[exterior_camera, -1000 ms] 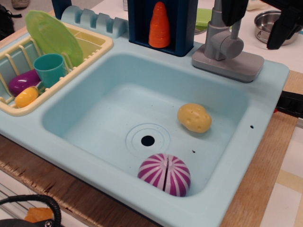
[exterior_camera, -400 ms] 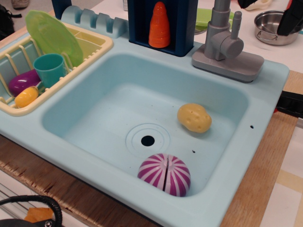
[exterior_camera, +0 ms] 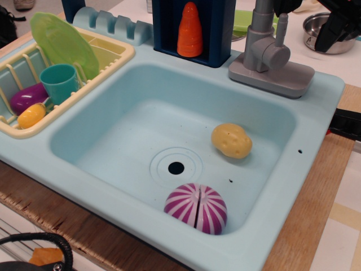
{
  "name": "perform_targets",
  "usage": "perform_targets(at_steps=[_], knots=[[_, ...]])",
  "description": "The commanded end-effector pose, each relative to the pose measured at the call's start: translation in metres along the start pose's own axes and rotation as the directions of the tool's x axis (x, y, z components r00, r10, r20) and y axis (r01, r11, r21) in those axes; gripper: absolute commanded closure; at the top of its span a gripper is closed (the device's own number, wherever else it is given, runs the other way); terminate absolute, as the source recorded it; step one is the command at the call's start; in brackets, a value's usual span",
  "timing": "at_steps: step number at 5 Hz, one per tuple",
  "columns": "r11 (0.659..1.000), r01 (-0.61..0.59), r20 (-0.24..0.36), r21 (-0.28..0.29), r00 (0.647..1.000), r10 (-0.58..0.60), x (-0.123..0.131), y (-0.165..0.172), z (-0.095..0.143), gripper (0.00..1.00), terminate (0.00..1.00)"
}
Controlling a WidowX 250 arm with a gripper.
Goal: Turn lever vertical to-front
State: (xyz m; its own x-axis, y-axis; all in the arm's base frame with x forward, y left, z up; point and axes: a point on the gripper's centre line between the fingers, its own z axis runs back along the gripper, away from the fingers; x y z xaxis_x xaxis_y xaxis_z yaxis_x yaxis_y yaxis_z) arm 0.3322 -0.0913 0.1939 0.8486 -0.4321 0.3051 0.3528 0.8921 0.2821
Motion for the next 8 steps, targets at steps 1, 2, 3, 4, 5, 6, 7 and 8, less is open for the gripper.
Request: perform_targets(at_steps=[1,2,3,4,5,6,7,8], knots=[[0.999,-0.016,0.049,0.051,0.999,0.013,0.000,0.020,-0.004,1.00,0.00],[0.997,-0.021,0.049,0.076,0.999,0.017,-0.001,0.024,-0.002,1.00,0.00],[0.994,-0.015,0.031,0.112,0.999,0.012,-0.004,0.026,0.000,1.00,0.00],[0.982,0.016,0.034,0.186,0.999,-0.023,-0.006,0.034,0.000,1.00,0.00],[0.916,0.131,0.035,0.380,0.987,-0.156,-0.007,0.039,0.007,1.00,0.00],[0.849,0.209,-0.024,0.486,0.974,-0.226,-0.008,0.039,0.003,1.00,0.00],[0.814,0.237,-0.040,0.530,0.966,-0.255,-0.010,0.042,0.005,1.00,0.00],[0.833,0.226,-0.057,0.505,0.972,-0.229,-0.019,0.039,0.002,1.00,0.00]])
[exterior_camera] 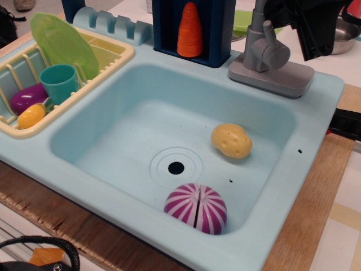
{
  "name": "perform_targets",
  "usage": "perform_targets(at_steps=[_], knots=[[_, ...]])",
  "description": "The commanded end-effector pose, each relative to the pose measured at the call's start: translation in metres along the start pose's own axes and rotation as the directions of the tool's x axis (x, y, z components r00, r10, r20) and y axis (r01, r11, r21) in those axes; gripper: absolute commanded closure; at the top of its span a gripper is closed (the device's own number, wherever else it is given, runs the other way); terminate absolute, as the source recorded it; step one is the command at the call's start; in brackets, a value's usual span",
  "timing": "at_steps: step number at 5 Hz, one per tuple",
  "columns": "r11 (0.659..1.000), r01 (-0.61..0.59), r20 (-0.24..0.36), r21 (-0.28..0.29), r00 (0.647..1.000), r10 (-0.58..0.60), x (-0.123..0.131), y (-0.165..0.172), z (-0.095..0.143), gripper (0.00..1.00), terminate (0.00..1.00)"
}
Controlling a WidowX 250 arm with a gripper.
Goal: Turn lever vertical to-front
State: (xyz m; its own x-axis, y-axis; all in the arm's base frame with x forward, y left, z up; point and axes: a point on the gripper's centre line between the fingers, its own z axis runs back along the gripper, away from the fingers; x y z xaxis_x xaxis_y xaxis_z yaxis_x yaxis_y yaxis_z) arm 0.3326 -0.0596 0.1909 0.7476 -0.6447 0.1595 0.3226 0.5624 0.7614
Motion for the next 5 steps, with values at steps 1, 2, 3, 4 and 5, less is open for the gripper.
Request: perform_targets(at_steps=[1,2,3,4,5], knots=[[0.999,-0.040,-0.019,-0.016,0.999,0.040,-0.013,-0.001,-0.004,1.00,0.00],[0.999,-0.050,-0.016,-0.008,0.999,0.050,-0.018,-0.008,-0.004,1.00,0.00],[0.998,-0.061,-0.018,-0.031,0.998,0.061,-0.022,-0.016,-0.006,1.00,0.00],[0.994,-0.074,-0.019,-0.079,0.997,0.073,-0.024,-0.024,-0.014,1.00,0.00],[0.990,-0.079,-0.027,-0.113,0.997,0.076,-0.025,-0.027,-0.021,1.00,1.00]])
